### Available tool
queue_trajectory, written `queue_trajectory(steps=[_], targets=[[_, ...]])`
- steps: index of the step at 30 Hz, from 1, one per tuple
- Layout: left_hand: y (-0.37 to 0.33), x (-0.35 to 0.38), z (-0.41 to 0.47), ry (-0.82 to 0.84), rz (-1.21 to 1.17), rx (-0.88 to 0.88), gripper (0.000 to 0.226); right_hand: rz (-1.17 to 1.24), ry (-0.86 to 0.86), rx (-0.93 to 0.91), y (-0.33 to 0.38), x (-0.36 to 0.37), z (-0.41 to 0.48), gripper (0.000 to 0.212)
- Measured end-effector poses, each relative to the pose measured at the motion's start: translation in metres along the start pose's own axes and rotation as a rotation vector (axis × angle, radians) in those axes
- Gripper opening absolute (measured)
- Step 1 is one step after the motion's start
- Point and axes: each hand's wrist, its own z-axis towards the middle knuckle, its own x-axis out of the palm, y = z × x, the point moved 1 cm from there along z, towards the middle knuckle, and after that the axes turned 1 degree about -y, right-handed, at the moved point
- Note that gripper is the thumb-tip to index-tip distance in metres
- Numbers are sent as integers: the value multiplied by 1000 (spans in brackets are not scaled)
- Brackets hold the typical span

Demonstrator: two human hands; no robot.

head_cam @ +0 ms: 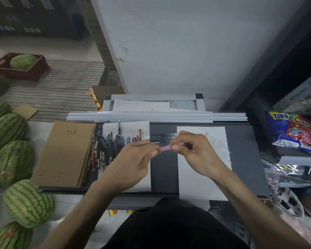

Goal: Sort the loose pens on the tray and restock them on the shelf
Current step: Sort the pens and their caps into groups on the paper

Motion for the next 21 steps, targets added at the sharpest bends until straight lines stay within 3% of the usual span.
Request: queue_trajectory(steps=[3,7,11,13,21], targets=[[16,22,11,45,36,-8,28,5,-9,68,-21,5,7,31],[47,62,32,98,-1,-38,26,27,-16,266,-59,12,13,10],[77,92,65,22,2,-79,27,424,-341,630,-94,34,20,39],[95,104,78,-53,57,-100,23,573,-407,736,-102,45,28,30],[129,132,91,-40,194,-49,18,667,-434,837,-109,73,59,17]])
